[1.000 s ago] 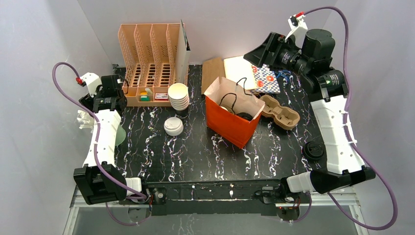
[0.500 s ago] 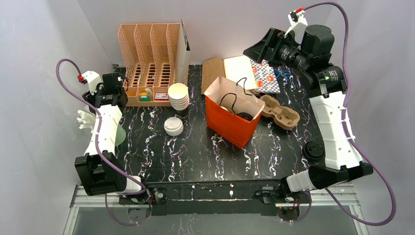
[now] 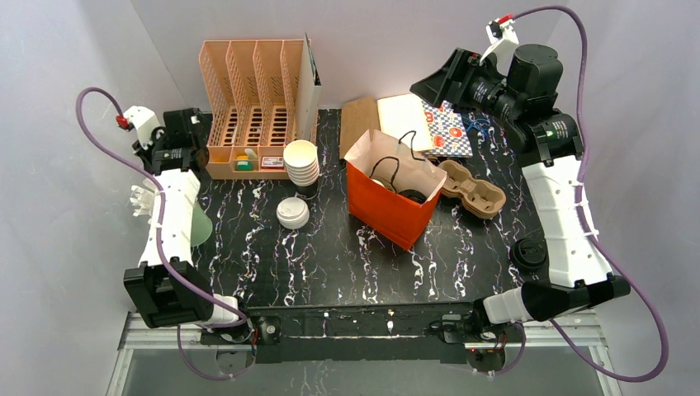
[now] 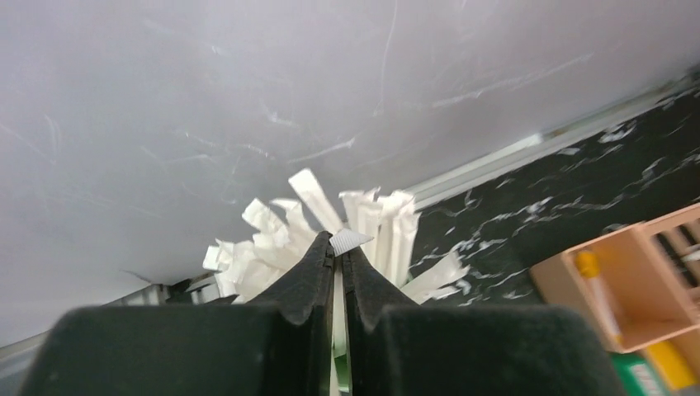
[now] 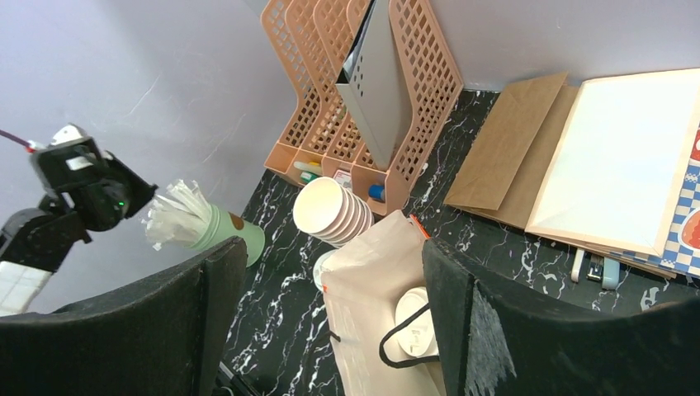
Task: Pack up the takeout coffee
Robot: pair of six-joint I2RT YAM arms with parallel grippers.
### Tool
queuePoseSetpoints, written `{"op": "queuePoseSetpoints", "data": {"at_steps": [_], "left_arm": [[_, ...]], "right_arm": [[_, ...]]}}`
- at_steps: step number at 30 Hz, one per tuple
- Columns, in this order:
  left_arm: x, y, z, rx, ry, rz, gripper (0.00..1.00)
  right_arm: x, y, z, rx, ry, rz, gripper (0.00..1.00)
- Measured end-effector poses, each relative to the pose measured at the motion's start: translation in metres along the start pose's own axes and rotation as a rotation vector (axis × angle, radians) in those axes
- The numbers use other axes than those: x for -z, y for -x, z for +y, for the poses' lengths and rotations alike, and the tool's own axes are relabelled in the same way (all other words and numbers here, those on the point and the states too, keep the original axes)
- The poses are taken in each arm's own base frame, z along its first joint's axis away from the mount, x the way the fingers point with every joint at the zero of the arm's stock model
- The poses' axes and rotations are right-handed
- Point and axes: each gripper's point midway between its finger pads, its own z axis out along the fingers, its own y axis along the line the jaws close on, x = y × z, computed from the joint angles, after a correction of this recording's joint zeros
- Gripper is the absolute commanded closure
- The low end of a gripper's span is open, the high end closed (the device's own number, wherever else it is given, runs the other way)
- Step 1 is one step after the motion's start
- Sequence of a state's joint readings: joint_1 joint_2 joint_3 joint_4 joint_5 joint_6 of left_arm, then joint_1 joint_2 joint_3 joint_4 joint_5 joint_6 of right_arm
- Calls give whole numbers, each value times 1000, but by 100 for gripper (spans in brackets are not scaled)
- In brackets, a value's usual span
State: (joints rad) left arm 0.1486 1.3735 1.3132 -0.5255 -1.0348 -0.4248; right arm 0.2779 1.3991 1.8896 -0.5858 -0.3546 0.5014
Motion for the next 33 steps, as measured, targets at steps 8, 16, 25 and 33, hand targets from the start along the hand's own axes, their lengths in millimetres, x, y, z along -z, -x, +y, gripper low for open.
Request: {"op": "queuePoseSetpoints", "data": {"at_steps": [8,16,25,33], "left_arm": [[32,63,20,226,-76,-80,100],[95,170,47,574,-306,-203,100],[203,281,-7,943,-1015,-224,100],[290,177,-208,770,-1524,442,100]], "right_arm": [[-3,-3,-1,0,11,6,13],[-4,-1,3,3,32,0,16],[-4,-1,4,5,38,0,15],[0,6,-1,21,-4,-36,14]]}}
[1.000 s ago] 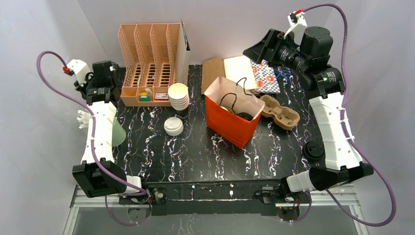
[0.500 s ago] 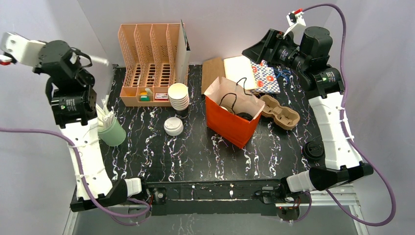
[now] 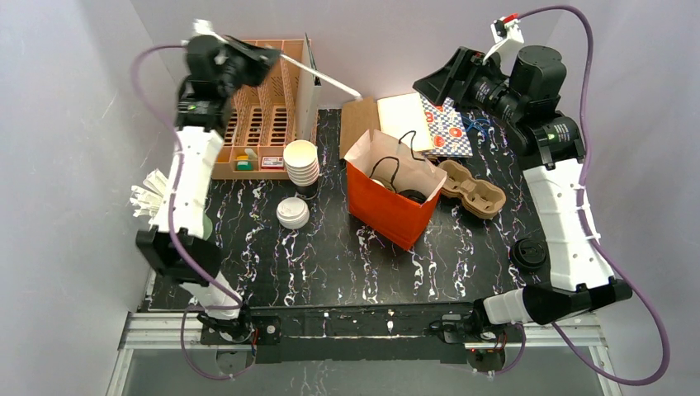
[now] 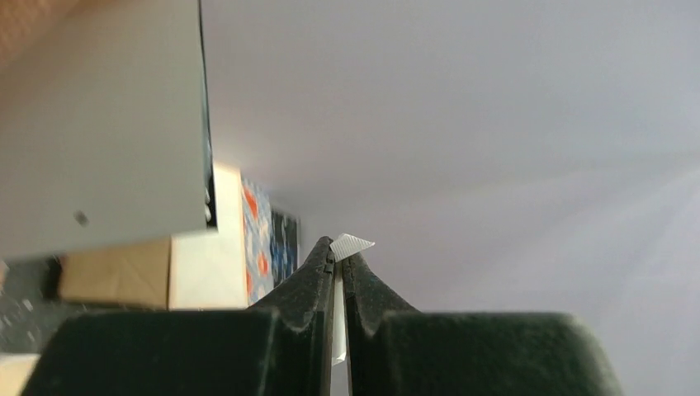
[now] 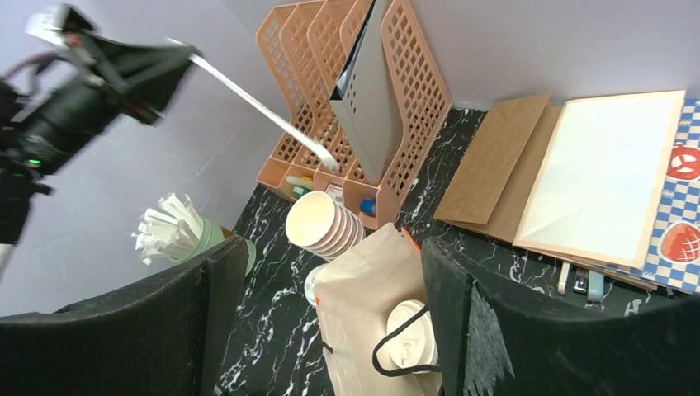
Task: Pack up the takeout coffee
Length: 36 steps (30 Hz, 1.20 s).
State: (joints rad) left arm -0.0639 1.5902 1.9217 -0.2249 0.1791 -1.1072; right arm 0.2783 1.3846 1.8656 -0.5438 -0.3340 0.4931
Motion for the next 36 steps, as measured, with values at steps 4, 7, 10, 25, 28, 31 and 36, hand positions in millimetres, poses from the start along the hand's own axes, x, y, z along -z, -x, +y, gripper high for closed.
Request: {"op": "queuePoseSetpoints", "data": {"at_steps": [4,7,10,25,28,31,36], "left_arm": [[-24,-96,22,56,35,269,100],[-11,-126,19,56,26,354,100],[-1,-130,13,37,5,361,100],[18,-220,22,-143,15,491,95],[23,-247,21,-183,6,541,59],[34,-273,16,-238,-25,595,9],[42,-280,37,-407,32,581,5]], "right_arm": [[6,4,0,9,-17,-23,14],[10,4,0,12,-24,-33,13],[11,4,-1,15,-29,-37,13],[9,3,-2,17,-26,-42,12],[9,3,-2,17,-24,-44,12],[9,3,-2,14,-22,-42,11],[9,3,-2,12,-22,-40,11]]}}
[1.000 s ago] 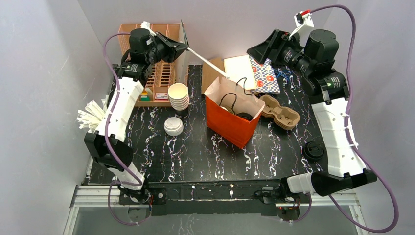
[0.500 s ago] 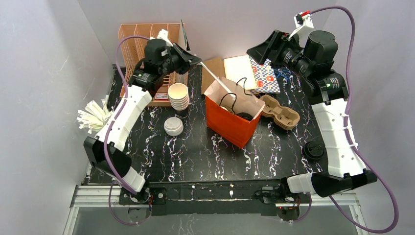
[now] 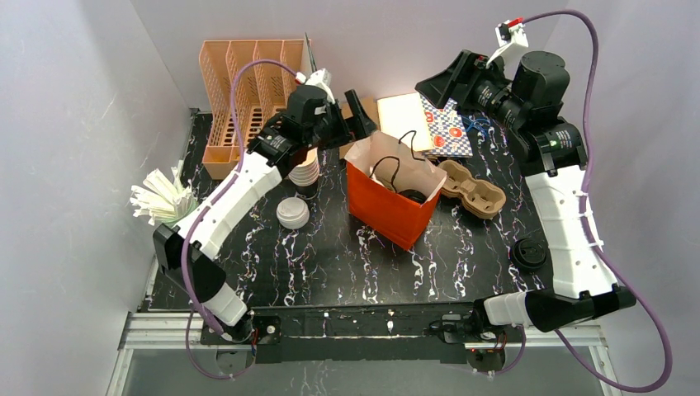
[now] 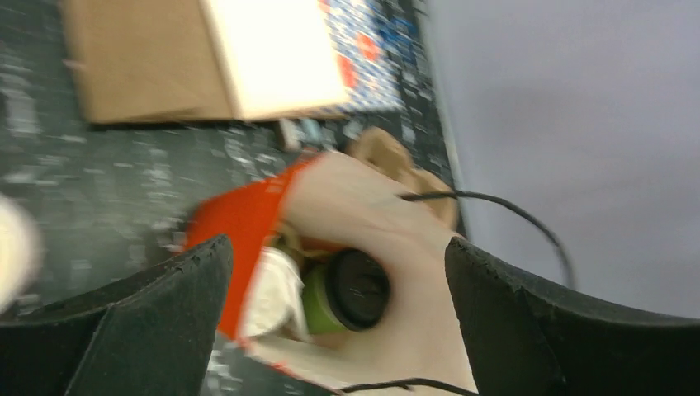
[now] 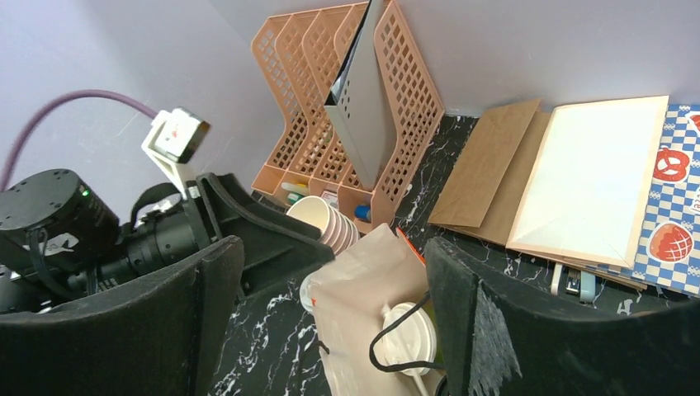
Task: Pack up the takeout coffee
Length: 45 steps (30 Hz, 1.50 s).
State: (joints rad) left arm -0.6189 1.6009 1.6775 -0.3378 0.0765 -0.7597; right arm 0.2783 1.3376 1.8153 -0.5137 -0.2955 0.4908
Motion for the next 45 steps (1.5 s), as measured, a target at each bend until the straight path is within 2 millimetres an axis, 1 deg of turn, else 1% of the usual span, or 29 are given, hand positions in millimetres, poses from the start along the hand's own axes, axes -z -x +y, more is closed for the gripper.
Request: {"op": "queuePoseSetpoints", "data": {"at_steps": [2,4,6,7,9,11,12,13,14,16,18,21,25,27,29,31,34,37,40,45], "left_arm": [[10,12,24,-74,118,-59,11],[27,29,47,-139,240,-133,21],[56,53,69,-198,371,-224,35],[71,66,81,-219,436,-268,38],[107,96,110,-224,571,-355,40],[143,127,151,-195,730,-438,42],[157,136,168,-182,799,-465,43],[174,144,190,-167,887,-491,45],[190,150,210,-155,976,-509,46],[213,150,240,-150,1133,-514,50],[224,145,263,-154,1251,-498,56],[231,130,298,-151,1388,-443,61],[247,105,350,-115,1532,-362,67],[257,98,369,-88,1581,-341,70],[265,96,381,-65,1614,-342,72],[271,96,387,-56,1636,-351,75],[271,97,390,-58,1643,-366,77],[269,99,392,-59,1645,-374,77],[266,99,396,-59,1656,-374,75],[269,100,403,-54,1686,-371,77]], "right_arm": [[-1,0,0,-1,-1,1,11],[-1,-1,-1,-3,-1,4,11],[-3,-2,-2,-6,-1,9,11],[-5,-3,-3,-8,-1,13,11],[-8,-6,-4,-12,-1,24,11],[-11,-8,-6,-19,-1,34,11],[-13,-10,-7,-22,-2,40,11],[-14,-11,-8,-26,-4,45,11],[-15,-12,-9,-29,-6,50,11],[-16,-13,-10,-35,-8,53,11],[-16,-13,-10,-41,-8,54,12],[-16,-14,-9,-49,-6,58,12],[-20,-18,-10,-56,-2,75,12],[-24,-20,-12,-62,0,93,12],[-29,-24,-15,-69,-5,111,13],[-32,-28,-18,-78,-12,130,13],[-36,-35,-22,-90,-22,157,13],[-36,-39,-24,-98,-28,174,13],[-35,-39,-23,-98,-25,177,13],[-33,-34,-18,-94,-16,170,13]]}}
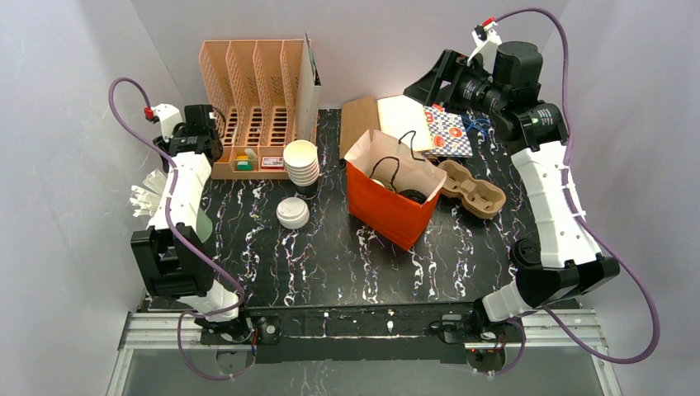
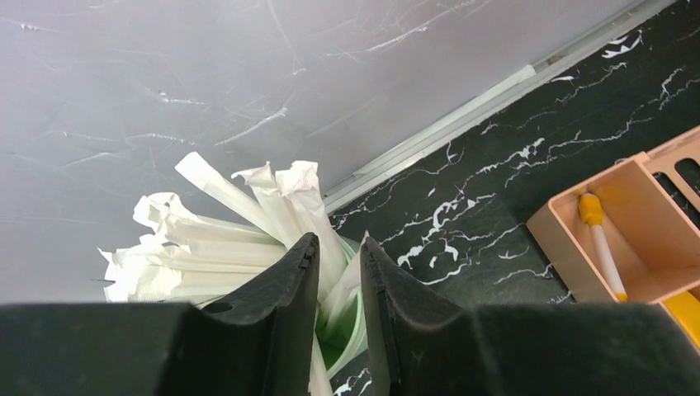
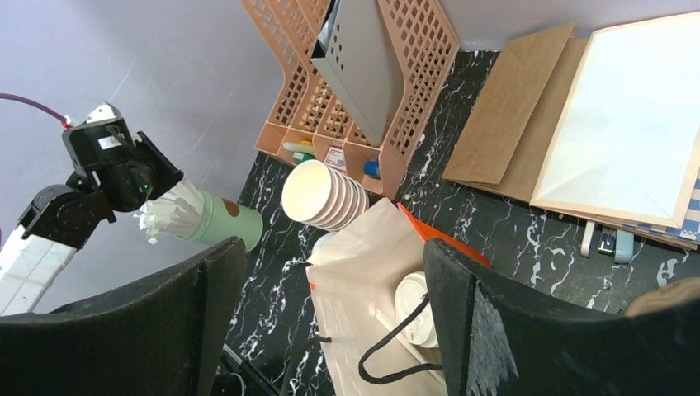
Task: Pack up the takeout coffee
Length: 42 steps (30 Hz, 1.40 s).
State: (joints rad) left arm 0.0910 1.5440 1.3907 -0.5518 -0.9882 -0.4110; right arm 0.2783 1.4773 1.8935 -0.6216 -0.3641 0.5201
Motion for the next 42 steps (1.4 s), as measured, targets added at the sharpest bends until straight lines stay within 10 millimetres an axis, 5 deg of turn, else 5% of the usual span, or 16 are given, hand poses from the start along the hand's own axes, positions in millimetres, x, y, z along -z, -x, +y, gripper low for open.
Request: {"op": "queuePoseSetpoints", "data": {"at_steps": [16,21,23,30,34,42], "left_arm": [[-13,-2,-14,8,-13,21,77],[-13,-3,-15,16,-18,25,55],[-13,-4,-16,21,-24,28,54],[-12,-6,-22,40,-55,43,75],[-12,-10,-24,46,-57,48,100],[-11,-16,-18,16,-39,67,100]], "right_arm": [[-13,-2,0,-9,26,36,12],[-14,-3,0,-11,31,45,11],[-14,-3,1,-10,35,45,12],[-12,2,8,-3,60,41,12],[-12,0,10,-6,69,48,12],[-11,-1,12,-16,79,55,12]]}}
